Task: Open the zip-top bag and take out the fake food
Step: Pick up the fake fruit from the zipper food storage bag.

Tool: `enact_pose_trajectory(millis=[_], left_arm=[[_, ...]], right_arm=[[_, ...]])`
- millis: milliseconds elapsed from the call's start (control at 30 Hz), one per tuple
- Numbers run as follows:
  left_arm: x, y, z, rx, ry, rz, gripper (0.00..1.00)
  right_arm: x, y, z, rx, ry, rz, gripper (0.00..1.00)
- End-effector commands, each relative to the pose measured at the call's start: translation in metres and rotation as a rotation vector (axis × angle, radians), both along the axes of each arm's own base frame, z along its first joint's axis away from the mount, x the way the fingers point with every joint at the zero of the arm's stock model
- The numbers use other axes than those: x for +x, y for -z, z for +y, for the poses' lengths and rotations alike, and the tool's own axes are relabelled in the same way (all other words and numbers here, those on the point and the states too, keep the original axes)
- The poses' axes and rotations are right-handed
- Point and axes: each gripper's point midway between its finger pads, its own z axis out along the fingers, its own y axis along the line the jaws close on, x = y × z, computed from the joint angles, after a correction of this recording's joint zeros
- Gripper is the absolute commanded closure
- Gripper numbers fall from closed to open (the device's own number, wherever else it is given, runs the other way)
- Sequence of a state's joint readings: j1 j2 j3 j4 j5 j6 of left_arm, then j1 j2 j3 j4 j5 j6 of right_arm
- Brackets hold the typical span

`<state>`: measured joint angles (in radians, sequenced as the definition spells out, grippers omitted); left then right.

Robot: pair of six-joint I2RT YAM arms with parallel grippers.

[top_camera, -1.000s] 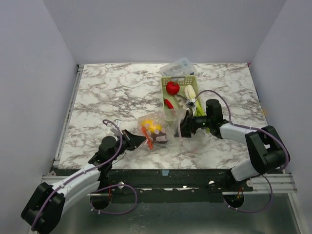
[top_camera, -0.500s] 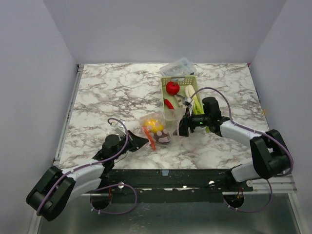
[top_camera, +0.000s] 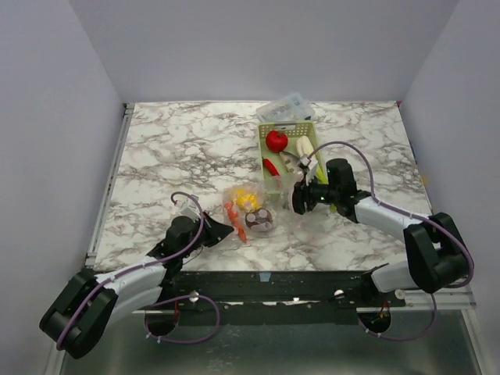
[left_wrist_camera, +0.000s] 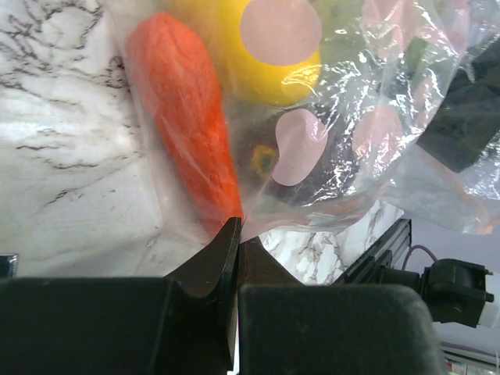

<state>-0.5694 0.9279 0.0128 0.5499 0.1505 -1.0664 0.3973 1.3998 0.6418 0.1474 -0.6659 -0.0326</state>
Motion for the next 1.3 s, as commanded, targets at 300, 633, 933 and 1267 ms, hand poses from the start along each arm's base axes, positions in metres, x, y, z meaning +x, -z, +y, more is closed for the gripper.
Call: enact_pose_trajectory(millis=[300, 633, 933, 1267], left_arm=[[-0.022, 0.061, 0.015, 0.151, 0.029, 0.156, 1.0], [-0.026, 0.065, -0.004, 0.097, 0.118, 0.182, 1.0], [-0.029, 0.059, -0.013, 0.003, 0.144, 0.156, 1.0], [-0.03, 0.059, -0.006, 0.023, 0.119, 0.143, 1.0]], right_arm=[[-0.023, 0.012, 0.015, 0.078, -0.084, 0.133, 0.55], [-0.028, 0.018, 0.029, 0.103, -0.101, 0.251, 0.49], [-0.034, 0.024, 0.037, 0.099, -0.142, 0.285, 0.39], [-0.052, 0.0, 0.045, 0.189, -0.265, 0.266, 0.23]])
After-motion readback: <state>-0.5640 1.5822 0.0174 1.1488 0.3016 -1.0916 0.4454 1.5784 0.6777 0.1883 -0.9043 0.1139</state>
